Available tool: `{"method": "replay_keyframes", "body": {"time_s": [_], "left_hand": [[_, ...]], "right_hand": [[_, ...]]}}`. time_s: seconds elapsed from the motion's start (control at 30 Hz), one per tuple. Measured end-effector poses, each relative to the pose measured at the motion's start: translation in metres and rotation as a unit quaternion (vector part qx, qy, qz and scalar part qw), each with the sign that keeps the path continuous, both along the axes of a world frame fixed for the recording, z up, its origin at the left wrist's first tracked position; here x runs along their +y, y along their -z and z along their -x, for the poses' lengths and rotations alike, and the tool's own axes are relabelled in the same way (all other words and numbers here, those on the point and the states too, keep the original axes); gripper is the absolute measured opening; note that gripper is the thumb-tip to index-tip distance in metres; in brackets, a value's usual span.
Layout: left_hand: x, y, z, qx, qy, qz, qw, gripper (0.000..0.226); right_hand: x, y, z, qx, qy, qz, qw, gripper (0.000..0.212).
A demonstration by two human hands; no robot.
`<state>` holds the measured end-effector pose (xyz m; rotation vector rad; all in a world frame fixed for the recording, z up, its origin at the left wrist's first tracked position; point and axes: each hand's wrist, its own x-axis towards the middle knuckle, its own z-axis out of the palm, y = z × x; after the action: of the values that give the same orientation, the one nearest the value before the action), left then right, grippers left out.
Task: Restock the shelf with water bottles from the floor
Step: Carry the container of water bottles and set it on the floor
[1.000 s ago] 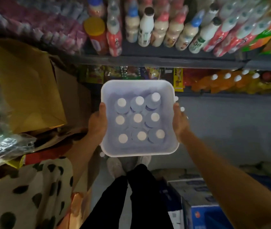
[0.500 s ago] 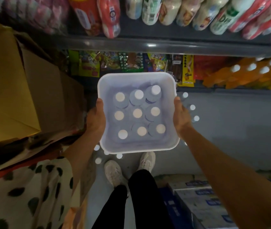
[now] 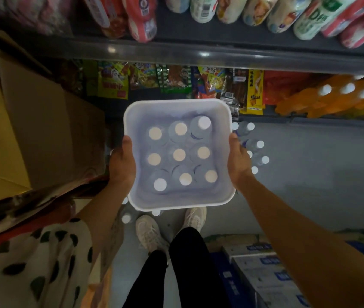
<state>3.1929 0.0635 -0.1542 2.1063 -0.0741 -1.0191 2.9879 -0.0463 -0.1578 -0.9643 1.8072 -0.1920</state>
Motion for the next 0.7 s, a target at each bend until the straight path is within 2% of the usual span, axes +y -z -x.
{"method": "replay_keyframes", "body": {"time_s": [0.03,0.13,0.27,0.4,0.53,0.7], "left_hand": [[0.0,-0.001,0.0,0.005,-0.005,-0.001,1.0,0.031],[-0.001,-0.002,-0.002,-0.022,0.025,-0.014,0.999,0.021],[0.002,-0.008,-0.002,-0.077,0.071,-0.042,0.994,0.042],[0.003,-0.014,0.0,-0.077,0.079,-0.066,0.992,0.04],[0.002,-0.021,0.0,-0.062,0.097,-0.047,0.992,0.033],[0.005,-0.014,-0.008,-0.068,0.139,-0.064,0.986,0.05]], "right_hand": [[0.001,-0.001,0.0,0.0,-0.006,0.004,1.0,0.061],[0.002,-0.003,0.001,0.006,-0.028,0.018,0.999,0.06],[0.003,-0.006,0.0,0.018,-0.047,0.022,0.998,0.061],[0.003,-0.007,-0.001,0.043,-0.081,0.018,0.996,0.059],[0.002,-0.009,-0.002,0.044,-0.072,0.002,0.996,0.067],[0.002,-0.012,-0.004,0.053,-0.089,0.003,0.995,0.066]]}}
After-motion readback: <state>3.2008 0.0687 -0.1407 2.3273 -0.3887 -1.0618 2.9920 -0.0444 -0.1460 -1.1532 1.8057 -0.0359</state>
